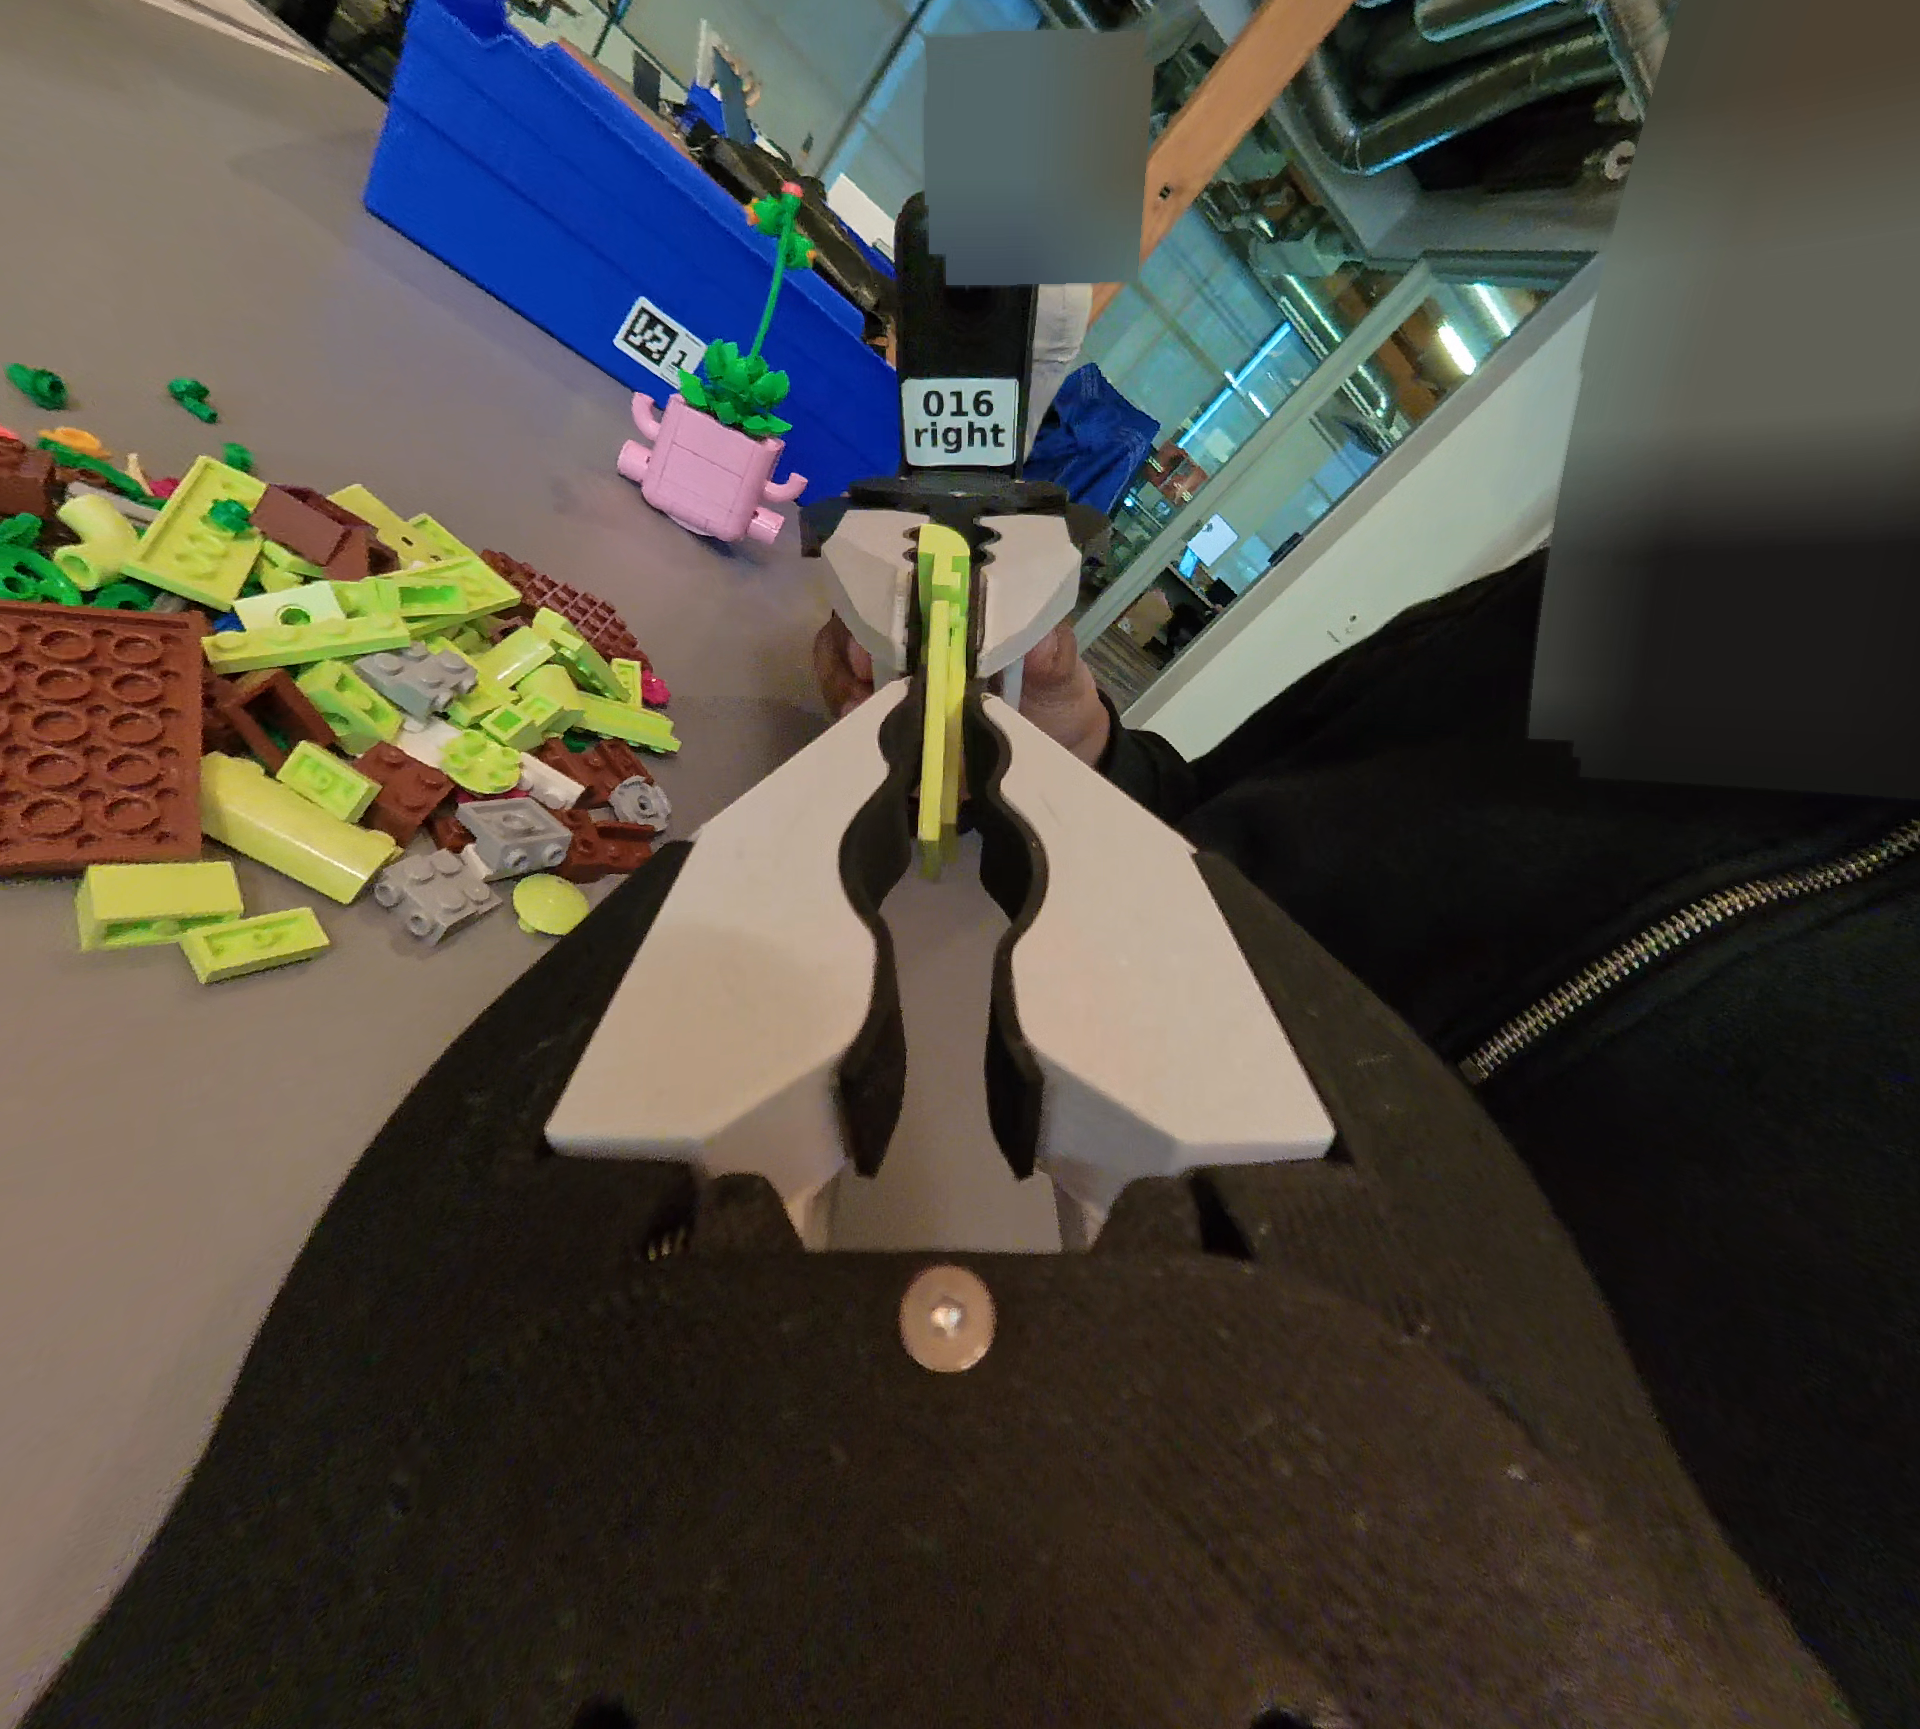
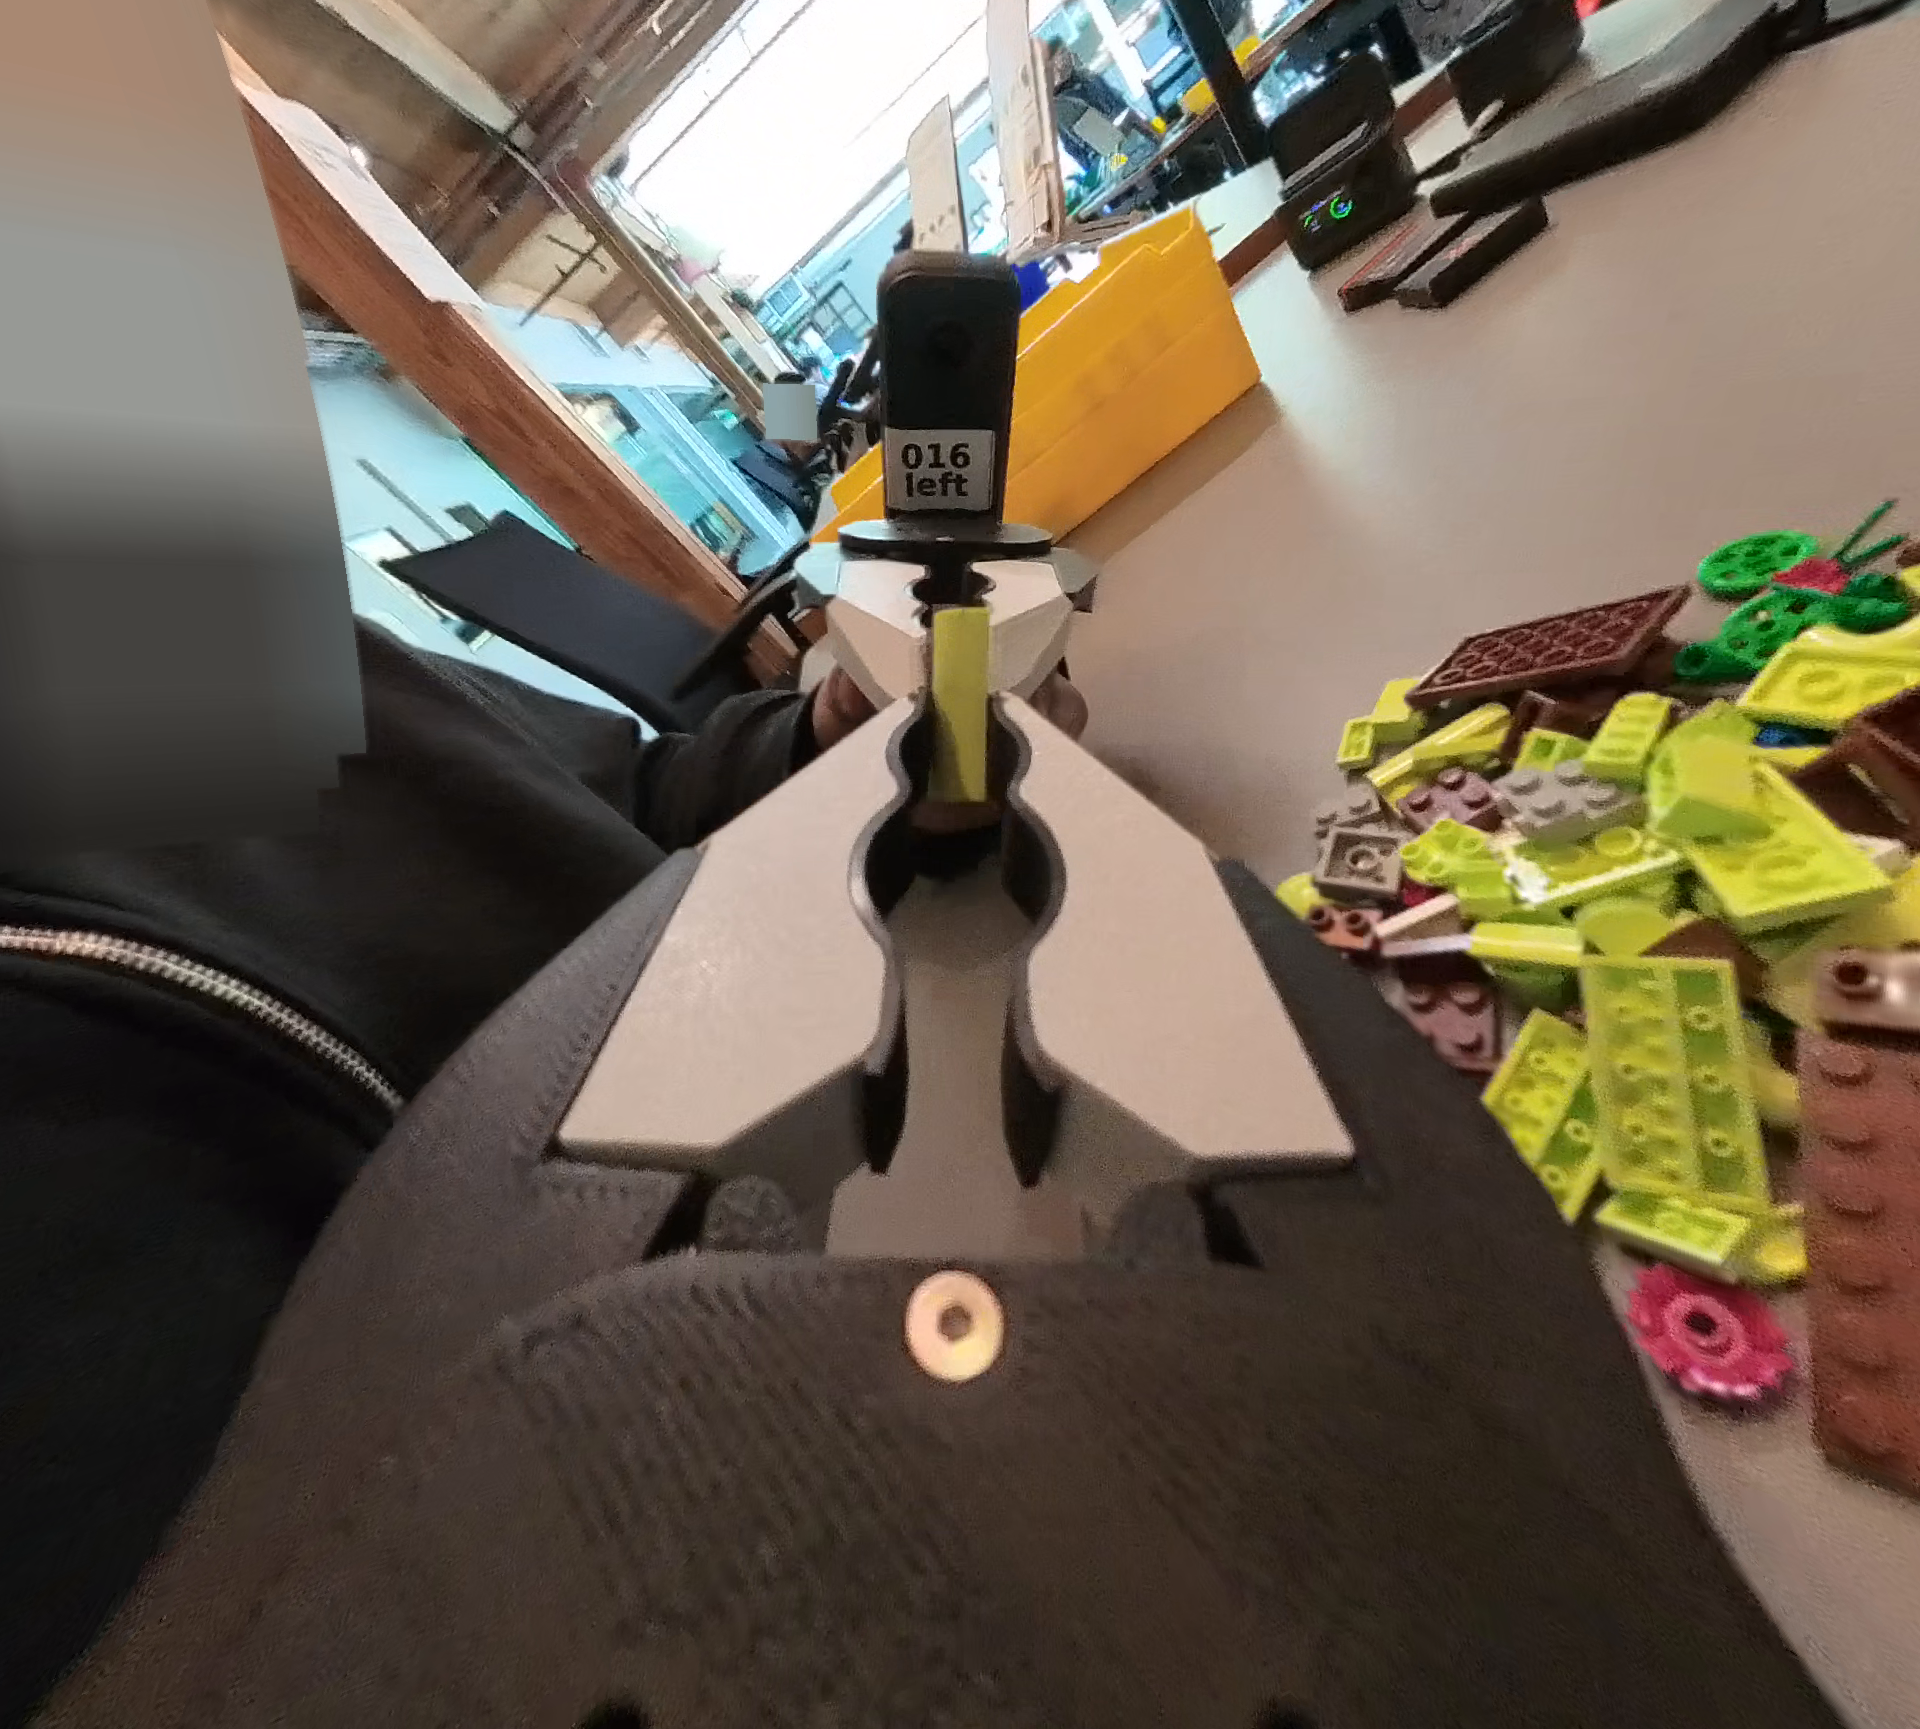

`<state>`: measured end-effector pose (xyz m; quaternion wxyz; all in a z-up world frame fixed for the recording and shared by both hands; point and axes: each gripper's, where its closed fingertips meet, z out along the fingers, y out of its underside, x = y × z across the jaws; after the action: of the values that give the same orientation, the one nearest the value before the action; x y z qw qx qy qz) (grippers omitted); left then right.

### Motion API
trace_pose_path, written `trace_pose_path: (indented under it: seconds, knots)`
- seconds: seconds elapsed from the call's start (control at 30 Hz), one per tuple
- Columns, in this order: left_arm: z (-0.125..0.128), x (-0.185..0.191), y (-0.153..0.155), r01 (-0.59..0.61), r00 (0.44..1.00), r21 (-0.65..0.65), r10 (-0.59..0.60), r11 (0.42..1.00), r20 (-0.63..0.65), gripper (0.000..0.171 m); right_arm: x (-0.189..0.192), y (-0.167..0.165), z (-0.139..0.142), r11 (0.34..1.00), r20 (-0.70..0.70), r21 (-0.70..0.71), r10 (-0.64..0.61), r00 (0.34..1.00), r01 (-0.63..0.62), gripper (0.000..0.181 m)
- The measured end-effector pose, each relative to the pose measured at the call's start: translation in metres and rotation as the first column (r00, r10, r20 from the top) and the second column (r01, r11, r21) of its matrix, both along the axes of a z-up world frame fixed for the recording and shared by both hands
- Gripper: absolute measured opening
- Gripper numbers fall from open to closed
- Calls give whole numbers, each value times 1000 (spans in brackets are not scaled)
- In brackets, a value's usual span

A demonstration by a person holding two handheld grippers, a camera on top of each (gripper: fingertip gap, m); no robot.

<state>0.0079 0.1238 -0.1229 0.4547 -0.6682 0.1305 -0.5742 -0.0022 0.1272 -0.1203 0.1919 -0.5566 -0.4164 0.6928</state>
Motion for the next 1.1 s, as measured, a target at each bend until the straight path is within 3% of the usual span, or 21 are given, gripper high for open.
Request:
trace_pose_path:
  seconds: [0.07,0.23,0.4,0.53,0.63,0.73,0.83,0.87,0.93,1.03,1.1]
  knots:
    - [-2,-3,6,-32,999,-22,33,999,10,2,1,6,0,999,2,-25,-23,1000,23,7]
    - [-12,-35,30,-214,977,-102,215,972,3,0,4,32,-7,980,45,87,-185,982,180,7]
    - [-41,-34,45,-267,930,-120,223,956,-291,6,3,25,-7,970,37,186,-167,985,158,7]
    - [-41,-27,42,-251,911,-60,215,966,-353,25,3,22,-4,936,7,306,-186,983,175,7]
    - [-26,-30,37,-248,929,6,239,969,-283,33,6,21,9,929,-66,312,-187,980,198,8]
    - [-1,-22,18,-129,987,44,133,991,-90,33,14,19,32,935,-201,278,-169,965,222,7]
    - [20,-13,2,-32,994,51,26,998,103,37,22,12,54,939,-332,253,-142,933,233,7]
    - [20,-11,3,-15,990,10,14,1000,142,38,24,13,57,915,-355,294,-164,920,277,7]
    - [25,-5,-2,82,961,-65,-62,995,270,42,24,14,59,795,-398,457,-218,891,398,7]
    - [36,-3,-5,170,875,-118,-95,978,475,46,15,-5,52,493,-454,722,-191,870,485,7]
    - [35,1,-5,181,850,-134,-86,974,520,44,4,-16,37,251,-457,836,-173,872,488,8]
